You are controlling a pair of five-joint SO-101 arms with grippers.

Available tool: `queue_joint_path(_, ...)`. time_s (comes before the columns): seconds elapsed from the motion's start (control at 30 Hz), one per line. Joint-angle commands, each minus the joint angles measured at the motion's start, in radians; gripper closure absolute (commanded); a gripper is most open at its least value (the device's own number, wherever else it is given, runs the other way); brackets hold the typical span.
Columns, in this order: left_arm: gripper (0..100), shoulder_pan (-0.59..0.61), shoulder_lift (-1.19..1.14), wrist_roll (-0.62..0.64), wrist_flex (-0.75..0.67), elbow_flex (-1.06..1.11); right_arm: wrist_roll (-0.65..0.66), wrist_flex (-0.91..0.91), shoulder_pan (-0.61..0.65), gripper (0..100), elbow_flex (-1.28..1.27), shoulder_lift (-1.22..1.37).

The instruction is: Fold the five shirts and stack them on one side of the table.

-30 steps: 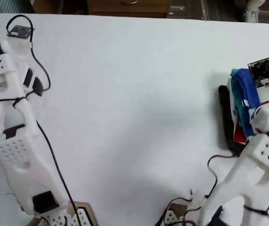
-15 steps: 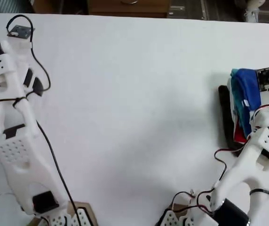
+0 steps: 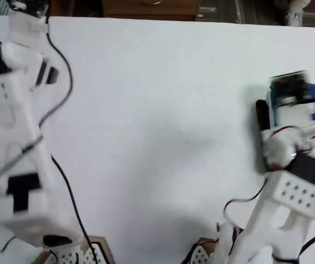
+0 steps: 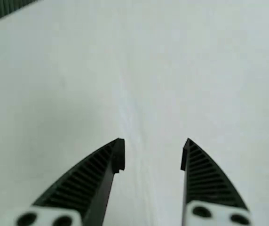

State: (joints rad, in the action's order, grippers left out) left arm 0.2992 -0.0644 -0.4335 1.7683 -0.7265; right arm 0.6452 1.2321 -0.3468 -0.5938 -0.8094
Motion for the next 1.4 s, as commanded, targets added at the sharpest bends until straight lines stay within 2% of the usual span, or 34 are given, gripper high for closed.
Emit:
queue_joint_path(0.0,78,-0.064,0.213,-0.020,0.011,0.239,-0.049,0.131,0.093,80.7,0.044,-0.096)
queue_joint_path(0.17,78,-0.077,0.500,-0.023,-0.094,0.661,-0.061,0.229,0.206,80.7,0.017,-0.114)
queue_joint_path(0.33,78,-0.075,0.927,-0.003,-0.255,1.125,-0.066,0.282,0.344,80.8,-0.023,-0.120)
queue_joint_path(0.47,78,-0.077,1.231,-0.003,-0.333,1.481,-0.080,0.285,0.432,80.8,-0.031,-0.236)
queue_joint_path(0.6,78,-0.072,1.349,-0.002,-0.379,1.707,-0.180,0.335,0.631,80.9,-0.051,-0.440)
queue_joint_path(0.7,78,-0.061,1.382,0.000,-0.402,1.761,-0.184,0.329,0.690,84.8,-0.144,-0.581)
queue_joint_path(0.8,78,-0.023,1.398,-0.003,-0.470,1.781,-0.183,0.292,0.650,91.5,-0.322,-0.708)
queue_joint_path(1.1,78,0.018,1.398,-0.054,-0.591,2.025,-0.186,0.183,0.302,90.8,-0.687,-0.997)
queue_joint_path(1.2,78,0.017,1.398,-0.002,-0.623,2.100,-0.187,0.156,0.231,90.8,-0.732,-0.986)
queue_joint_path(1.3,78,0.023,1.398,0.104,-0.635,2.146,-0.199,0.137,0.197,90.8,-0.787,-0.984)
queue_joint_path(1.37,78,0.017,1.398,0.173,-0.643,2.183,-0.282,0.134,0.193,90.8,-0.830,-0.984)
